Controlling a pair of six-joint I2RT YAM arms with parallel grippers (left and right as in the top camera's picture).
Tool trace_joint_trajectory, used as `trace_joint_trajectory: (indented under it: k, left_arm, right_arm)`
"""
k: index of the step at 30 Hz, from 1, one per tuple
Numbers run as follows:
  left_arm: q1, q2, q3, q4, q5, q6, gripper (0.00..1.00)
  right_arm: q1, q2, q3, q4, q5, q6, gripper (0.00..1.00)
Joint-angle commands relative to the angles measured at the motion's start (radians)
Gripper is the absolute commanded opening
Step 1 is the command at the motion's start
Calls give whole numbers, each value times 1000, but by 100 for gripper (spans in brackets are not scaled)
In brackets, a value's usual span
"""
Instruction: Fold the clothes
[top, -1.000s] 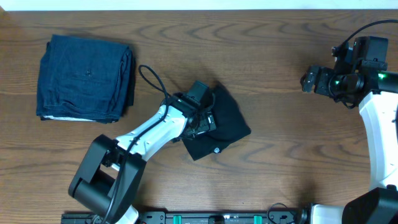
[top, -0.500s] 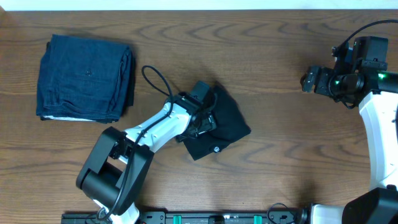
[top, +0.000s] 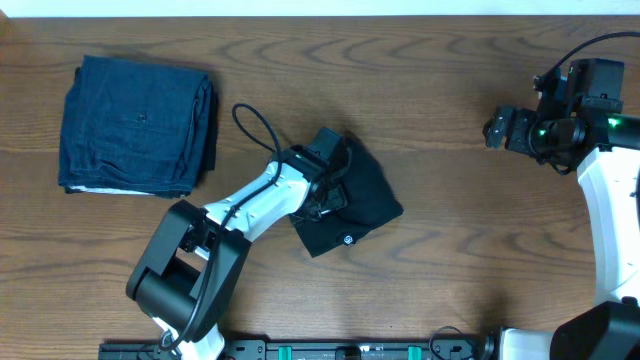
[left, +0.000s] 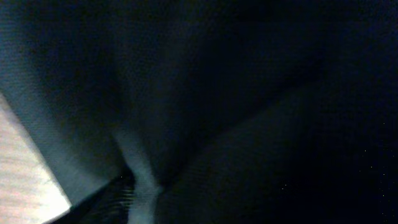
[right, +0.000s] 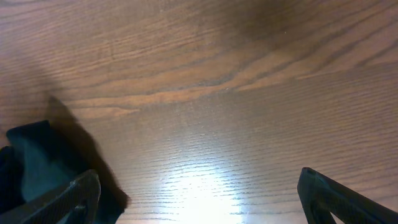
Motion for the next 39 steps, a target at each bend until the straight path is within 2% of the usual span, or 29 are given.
trace_joint_trajectory:
  k: [1, 5, 15, 20, 26, 36, 39]
  left_arm:
    - [33, 74, -27, -80, -86, -5, 80]
    - [60, 15, -2, -145, -86, 13, 82]
    - [62, -33, -2, -204, -87, 53, 83]
    - [62, -122, -2, -222, -87, 66, 84]
    - [62, -232, -2, -239, -87, 65, 93]
    - [63, -183, -80, -206, -137, 6, 100]
    - [65, -175, -98, -161, -143, 4, 98]
  right_arm:
    - [-5, -1, -1, 0, 5, 0, 99]
    - [-5, -1, -1, -1, 5, 0, 99]
    - [-5, -1, -1, -1, 5, 0, 99]
    - [-5, -1, -1, 0, 5, 0, 99]
    - [-5, -1, -1, -1, 5, 0, 99]
    - [-5, -1, -1, -1, 5, 0, 99]
    - [-5, -1, -1, 0, 5, 0, 99]
